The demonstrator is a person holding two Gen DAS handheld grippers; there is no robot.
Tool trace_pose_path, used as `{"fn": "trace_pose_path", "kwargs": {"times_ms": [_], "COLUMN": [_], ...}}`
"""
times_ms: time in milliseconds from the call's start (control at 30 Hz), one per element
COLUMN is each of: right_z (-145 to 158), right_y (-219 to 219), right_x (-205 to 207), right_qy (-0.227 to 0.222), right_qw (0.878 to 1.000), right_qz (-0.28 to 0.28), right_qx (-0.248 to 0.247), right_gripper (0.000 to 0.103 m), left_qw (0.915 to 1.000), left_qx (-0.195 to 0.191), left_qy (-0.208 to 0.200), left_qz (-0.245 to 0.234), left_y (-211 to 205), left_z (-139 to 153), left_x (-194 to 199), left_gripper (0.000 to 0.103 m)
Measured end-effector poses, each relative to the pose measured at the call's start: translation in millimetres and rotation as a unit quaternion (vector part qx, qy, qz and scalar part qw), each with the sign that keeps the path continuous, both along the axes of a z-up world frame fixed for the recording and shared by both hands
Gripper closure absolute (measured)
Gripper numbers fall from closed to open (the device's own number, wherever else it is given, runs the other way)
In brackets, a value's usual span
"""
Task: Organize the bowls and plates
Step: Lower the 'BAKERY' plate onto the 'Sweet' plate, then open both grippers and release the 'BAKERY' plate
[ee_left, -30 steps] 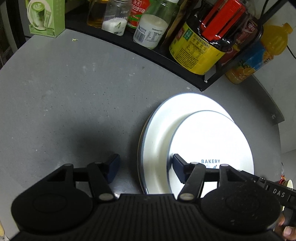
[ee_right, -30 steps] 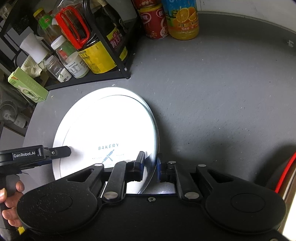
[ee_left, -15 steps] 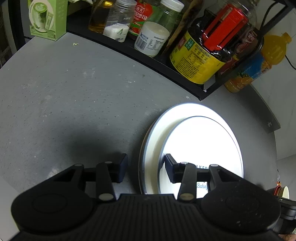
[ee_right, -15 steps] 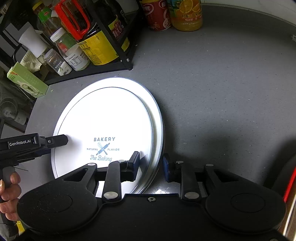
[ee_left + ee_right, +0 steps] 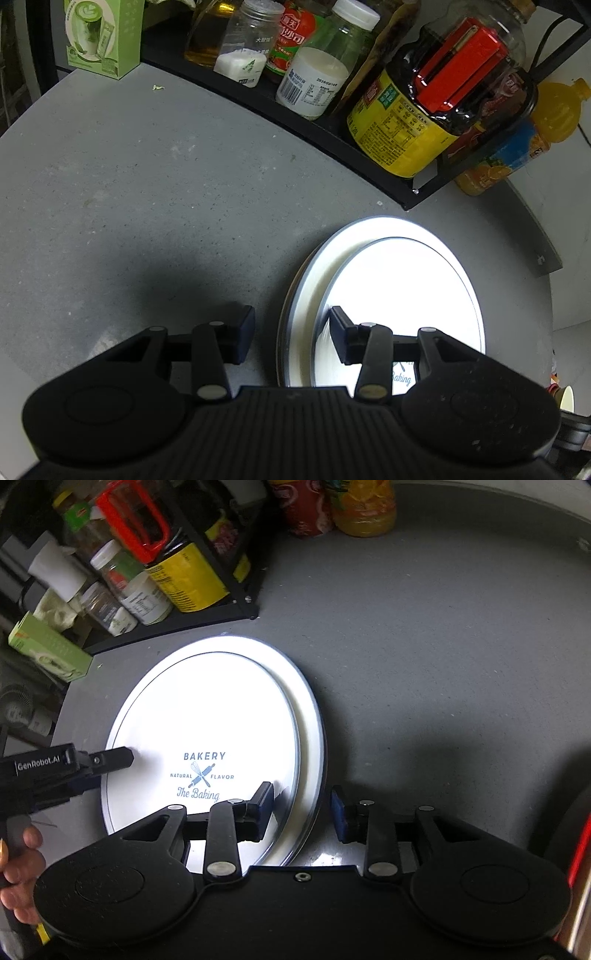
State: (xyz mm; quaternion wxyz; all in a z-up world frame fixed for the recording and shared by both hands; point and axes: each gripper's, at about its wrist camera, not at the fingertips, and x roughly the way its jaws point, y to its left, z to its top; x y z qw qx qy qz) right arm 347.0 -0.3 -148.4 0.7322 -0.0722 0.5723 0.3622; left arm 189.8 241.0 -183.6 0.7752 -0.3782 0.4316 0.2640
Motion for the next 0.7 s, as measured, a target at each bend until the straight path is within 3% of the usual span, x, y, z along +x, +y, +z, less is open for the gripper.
{"fn": "trace_pose_path", "kwargs": {"times_ms": [167,333,433,533,700], "right_z": [22.9,43.2,49.8,56.4,71.3], "right_y": [-14.0,-31.8,-42.2,-52.4,-70.9], "right_x": [0.9,3.1,4.0,3.0,0.3], "right_qy": [-0.013,-0.033,-0.034,-0.039,-0.048], "right_qw": [1.0,0.998,0.997,0.995,0.992], "right_qz": [-0.011,-0.031,-0.04,-0.051,-0.067], "right_qx": [0.025,0.048,0.064,0.074,0.093], "right_gripper": [0.054,0.037,0.027,0.014,0.009], "left_qw": [0.9996,0.9996,0.9995,0.999,0.9969], "left_qx": [0.009,0.025,0.03,0.034,0.043], "left_qy": [0.021,0.014,0.008,0.002,-0.001], "left_qz": [0.018,0.004,-0.008,-0.028,-0.066], "left_y": [-1.5,-11.1,-19.4,-29.5,-51.2], "left_z": [16.9,39.6,51.6,62.1,79.2], "left_x": [3.4,8.3,12.7,17.2,24.7], "left_gripper": [0.049,0.025,0.018,0.015,0.014]}}
